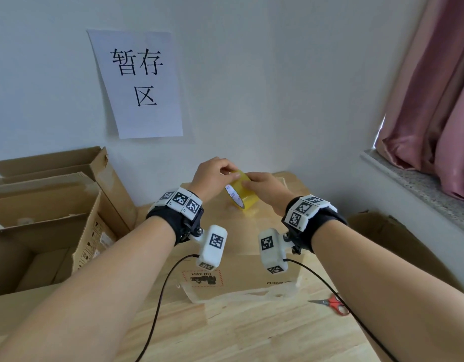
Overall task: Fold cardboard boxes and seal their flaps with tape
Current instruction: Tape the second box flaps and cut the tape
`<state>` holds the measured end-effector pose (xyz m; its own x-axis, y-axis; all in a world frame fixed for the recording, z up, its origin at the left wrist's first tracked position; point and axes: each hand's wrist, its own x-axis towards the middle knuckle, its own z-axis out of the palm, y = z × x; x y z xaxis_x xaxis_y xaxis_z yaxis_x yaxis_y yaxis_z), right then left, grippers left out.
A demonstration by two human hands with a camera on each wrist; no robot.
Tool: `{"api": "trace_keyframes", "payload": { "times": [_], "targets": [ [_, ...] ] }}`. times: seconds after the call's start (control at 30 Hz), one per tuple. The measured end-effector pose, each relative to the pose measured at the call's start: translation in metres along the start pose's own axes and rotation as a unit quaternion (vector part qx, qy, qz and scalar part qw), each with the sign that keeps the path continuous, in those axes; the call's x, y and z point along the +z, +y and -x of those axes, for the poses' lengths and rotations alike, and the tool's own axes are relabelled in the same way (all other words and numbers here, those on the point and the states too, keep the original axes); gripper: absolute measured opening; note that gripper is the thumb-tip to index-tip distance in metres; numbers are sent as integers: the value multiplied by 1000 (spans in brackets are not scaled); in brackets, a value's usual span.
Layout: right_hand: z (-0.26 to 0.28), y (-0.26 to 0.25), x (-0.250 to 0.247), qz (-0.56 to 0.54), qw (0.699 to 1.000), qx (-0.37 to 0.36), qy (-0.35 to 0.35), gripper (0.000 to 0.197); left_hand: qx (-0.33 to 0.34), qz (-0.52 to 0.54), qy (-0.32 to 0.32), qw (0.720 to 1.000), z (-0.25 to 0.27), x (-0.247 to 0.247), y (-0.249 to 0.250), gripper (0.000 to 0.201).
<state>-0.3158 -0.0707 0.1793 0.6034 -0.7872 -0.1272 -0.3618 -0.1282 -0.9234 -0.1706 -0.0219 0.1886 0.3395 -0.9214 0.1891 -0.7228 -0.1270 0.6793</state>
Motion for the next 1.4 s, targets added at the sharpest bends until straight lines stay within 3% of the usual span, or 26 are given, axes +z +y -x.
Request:
{"api": "trace_keyframes", "payload": {
  "times": [0.1, 0.47, 0.6, 0.67, 0.83, 1.0, 1.1, 1.2, 1.4],
  "targets": [
    [2, 1, -1, -11, 1000, 4, -7, 25, 31, -10, 16, 999, -1, 2, -1, 7],
    [1, -1, -2, 9, 1000, -4, -16, 25, 140, -101, 32, 984, 8, -1, -8, 12],
    [-2, -1, 1, 17, 1000, -4, -11, 34, 148, -87, 4, 985, 15, -3, -4, 13],
    [-3, -1, 1, 18, 1000, -6, -5, 41, 141, -82, -18, 986, 15, -3, 1, 12],
    [-4, -1, -2, 20, 1000, -12, -12, 29, 123, -60, -8, 991, 6, -15, 4, 9],
    [-5, 12, -2, 53, 998, 11, 10, 36, 87, -21, -41, 995, 9, -14, -1, 8],
    [-6, 16, -3, 49, 999, 15, -14, 39, 58, 19, -11, 998, 10, -14, -3, 10],
    [-6, 16, -6, 45, 998, 5, -41, 21, 19, 65, 22, 997, 5, -15, -7, 11],
    [-4, 9, -4, 44, 998, -34, 17, 20, -39, 197, 30, 979, 6, -12, -17, 7]
  ]
}}
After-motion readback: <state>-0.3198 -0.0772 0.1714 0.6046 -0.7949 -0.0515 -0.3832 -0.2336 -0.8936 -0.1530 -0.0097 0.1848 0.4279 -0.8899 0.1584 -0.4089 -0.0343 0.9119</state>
